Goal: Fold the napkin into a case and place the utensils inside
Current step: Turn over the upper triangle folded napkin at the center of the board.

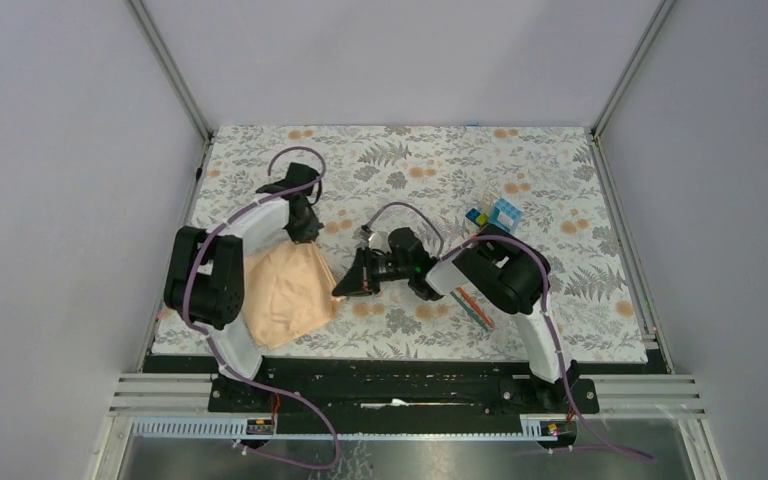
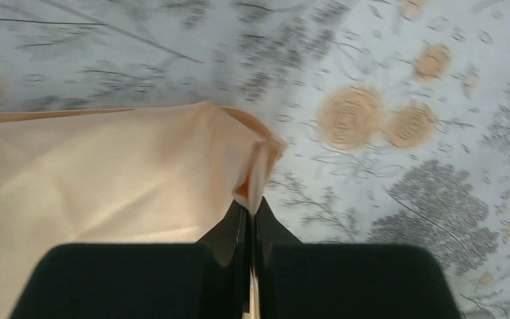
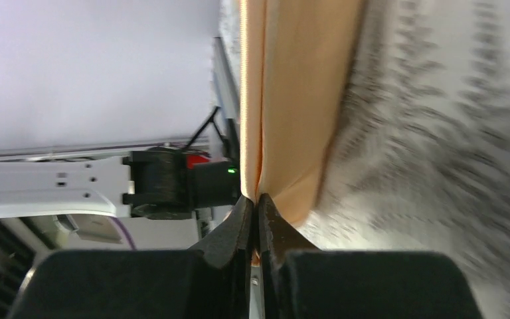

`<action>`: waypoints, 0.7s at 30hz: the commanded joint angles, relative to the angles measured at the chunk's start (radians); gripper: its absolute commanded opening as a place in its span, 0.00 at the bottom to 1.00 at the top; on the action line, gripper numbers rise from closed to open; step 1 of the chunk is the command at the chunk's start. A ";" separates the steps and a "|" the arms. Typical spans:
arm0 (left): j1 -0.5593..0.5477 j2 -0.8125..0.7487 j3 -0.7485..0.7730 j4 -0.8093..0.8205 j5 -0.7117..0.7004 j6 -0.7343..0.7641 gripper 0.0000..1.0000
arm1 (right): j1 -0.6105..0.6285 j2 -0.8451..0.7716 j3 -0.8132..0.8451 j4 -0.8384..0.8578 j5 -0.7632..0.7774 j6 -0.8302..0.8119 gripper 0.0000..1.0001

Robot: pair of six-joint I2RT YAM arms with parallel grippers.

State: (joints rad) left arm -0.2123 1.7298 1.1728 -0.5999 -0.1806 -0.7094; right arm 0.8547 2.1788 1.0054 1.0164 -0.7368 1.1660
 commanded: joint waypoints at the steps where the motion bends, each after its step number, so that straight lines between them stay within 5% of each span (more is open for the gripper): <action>1: -0.071 0.077 0.129 0.228 -0.078 -0.036 0.00 | -0.037 -0.120 -0.086 -0.161 -0.134 -0.196 0.00; 6: -0.155 0.216 0.236 0.241 -0.005 -0.039 0.00 | -0.096 -0.214 -0.149 -0.430 -0.072 -0.407 0.04; 14: -0.203 0.195 0.297 0.223 0.149 0.028 0.53 | -0.143 -0.352 -0.128 -0.813 0.093 -0.661 0.49; 21: -0.201 -0.083 0.204 0.086 0.289 0.126 0.76 | -0.151 -0.355 -0.060 -0.928 0.186 -0.695 0.69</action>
State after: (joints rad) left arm -0.4152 1.8637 1.4174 -0.4641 0.0223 -0.6540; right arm 0.7097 1.8400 0.8925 0.2050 -0.6422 0.5373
